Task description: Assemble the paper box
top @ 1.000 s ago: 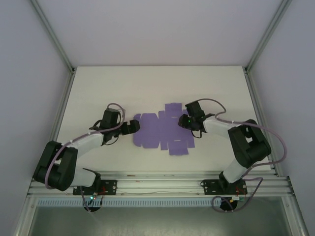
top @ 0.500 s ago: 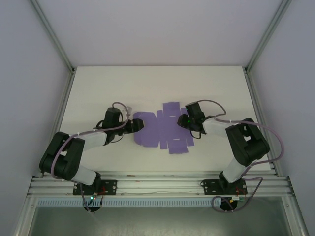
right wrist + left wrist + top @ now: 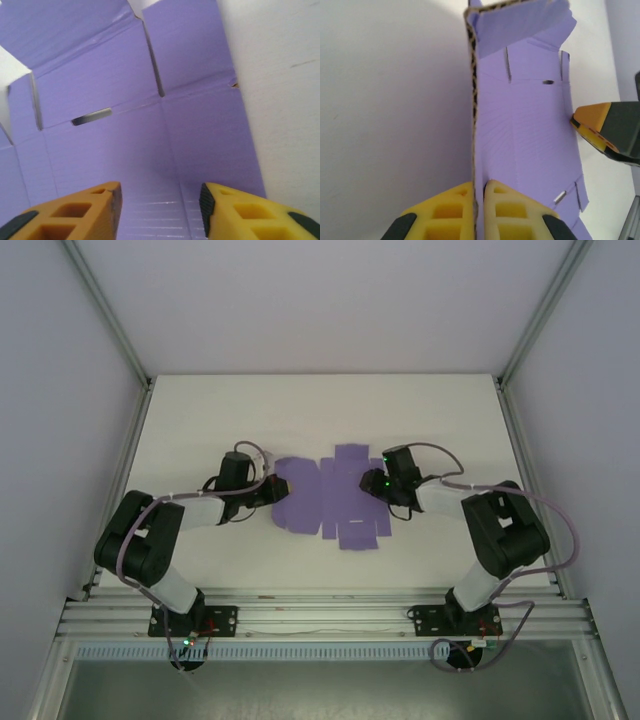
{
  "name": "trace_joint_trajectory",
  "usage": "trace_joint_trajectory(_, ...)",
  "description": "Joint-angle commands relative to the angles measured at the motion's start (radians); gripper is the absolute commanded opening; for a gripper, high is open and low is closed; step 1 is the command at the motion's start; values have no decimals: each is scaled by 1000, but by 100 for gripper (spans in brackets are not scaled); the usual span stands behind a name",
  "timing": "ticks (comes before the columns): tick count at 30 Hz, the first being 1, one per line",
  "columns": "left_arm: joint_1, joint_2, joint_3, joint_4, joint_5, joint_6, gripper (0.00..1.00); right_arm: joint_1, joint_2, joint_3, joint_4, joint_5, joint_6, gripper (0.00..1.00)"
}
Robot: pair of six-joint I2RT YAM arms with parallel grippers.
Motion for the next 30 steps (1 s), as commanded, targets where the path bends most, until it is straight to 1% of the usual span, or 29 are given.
trace_joint_trajectory(1,-7,-38,31,61,11,3,0,-71,-112,8,-44,-32,-28,58)
trace_joint_trajectory(4,-6,-70,61,93,80,-35,0,-145,-215,14,-79,-134,-90,83)
trace_joint_trajectory(5,-4,-87,76,95,100,-39,0,-171,-247,27,-111,-150,-101,87)
trace_joint_trajectory(7,-2,-118,98,109,142,-50,0,-221,-313,32,-143,-192,-135,90)
trace_joint_trajectory(10,2,-179,124,108,194,-56,0,-283,-401,11,-132,-284,-167,92)
trace_joint_trajectory(11,3,-200,133,106,206,-52,0,-293,-422,5,-132,-306,-179,98)
trace_joint_trajectory(13,4,-246,152,95,237,-35,0,-299,-455,-14,-124,-327,-218,100)
trace_joint_trajectory(15,4,-285,173,78,259,-27,0,-307,-473,-28,-105,-350,-240,97)
trace_joint_trajectory(18,6,-345,189,82,296,-28,0,-327,-508,-39,-47,-447,-226,93)
trace_joint_trajectory(20,6,-393,182,104,312,-35,0,-342,-516,-27,-43,-510,-216,90)
trace_joint_trajectory(22,7,-442,173,95,299,-31,0,-357,-517,-17,-26,-586,-198,84)
trace_joint_trajectory(24,7,-484,171,52,259,-9,0,-364,-521,-19,10,-646,-182,75)
trace_joint_trajectory(28,6,-541,158,18,198,16,0,-364,-537,-34,78,-754,-145,58)
trace_joint_trajectory(30,6,-553,159,-1,179,17,0,-364,-543,-51,135,-797,-103,54)
